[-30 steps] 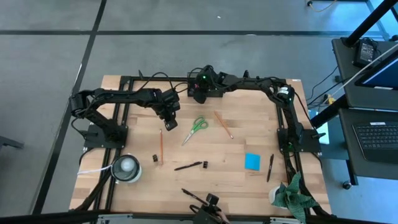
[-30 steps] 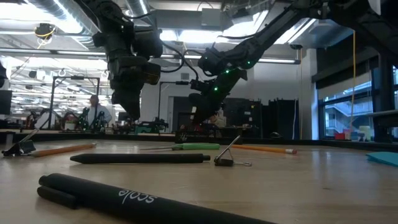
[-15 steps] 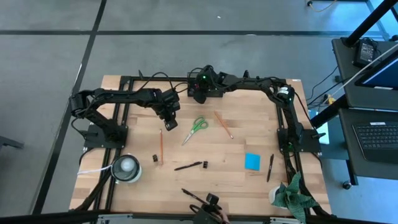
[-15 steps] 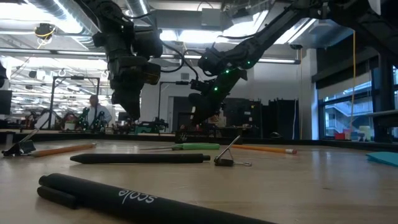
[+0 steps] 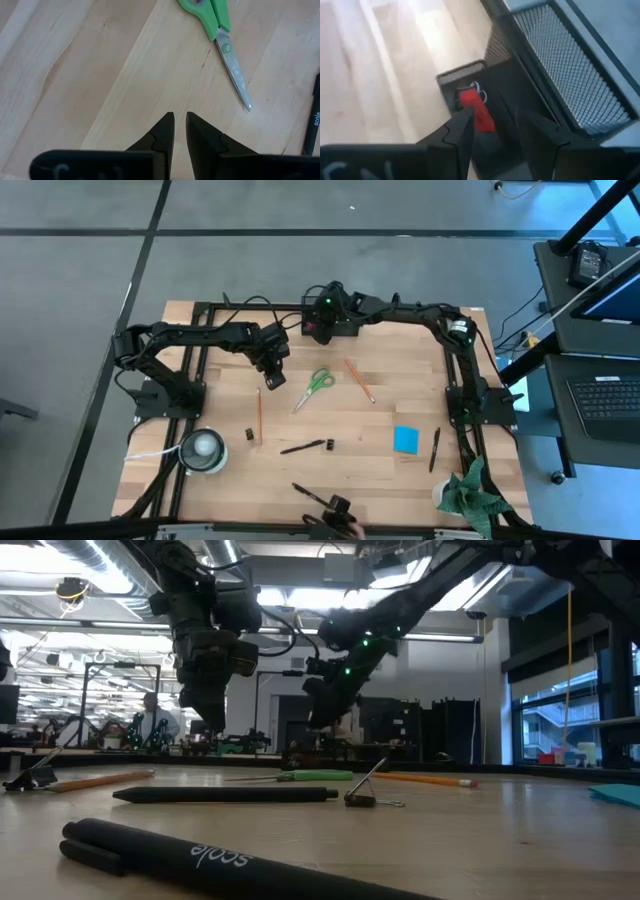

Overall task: Pick and place office supplies into organizer
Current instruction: Put the green scissors into the desk organizer

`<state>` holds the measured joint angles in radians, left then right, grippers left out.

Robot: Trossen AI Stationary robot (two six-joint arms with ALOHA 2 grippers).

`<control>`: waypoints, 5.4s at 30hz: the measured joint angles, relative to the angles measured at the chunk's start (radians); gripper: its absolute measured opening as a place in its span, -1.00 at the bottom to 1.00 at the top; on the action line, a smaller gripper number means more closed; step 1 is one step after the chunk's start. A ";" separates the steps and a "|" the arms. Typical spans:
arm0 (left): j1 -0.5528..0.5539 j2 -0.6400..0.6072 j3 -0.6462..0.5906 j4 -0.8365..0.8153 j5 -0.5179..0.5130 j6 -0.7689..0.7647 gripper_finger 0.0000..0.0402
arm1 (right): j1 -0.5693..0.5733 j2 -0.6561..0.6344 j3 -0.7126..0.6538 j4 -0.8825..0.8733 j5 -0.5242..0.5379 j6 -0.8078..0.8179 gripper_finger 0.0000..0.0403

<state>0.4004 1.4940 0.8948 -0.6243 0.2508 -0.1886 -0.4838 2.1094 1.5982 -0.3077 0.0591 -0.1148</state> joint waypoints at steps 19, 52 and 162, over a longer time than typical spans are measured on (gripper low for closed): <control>-0.235 0.000 -0.002 0.144 -0.142 0.009 -0.79 | 0.136 -0.036 0.081 -0.508 -0.360 -0.358 -0.27; -0.378 0.190 -0.001 0.372 -0.276 -0.247 -0.92 | 0.181 -0.056 0.064 -0.515 -0.225 -0.517 -0.27; -0.338 0.306 0.005 0.328 -0.163 0.289 -0.99 | 0.074 0.101 0.064 -0.526 -0.392 0.167 -0.27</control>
<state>0.0621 1.8004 0.8993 -0.2966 0.0880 0.1000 -0.4099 2.2099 1.6623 -0.8334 -0.3331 0.0521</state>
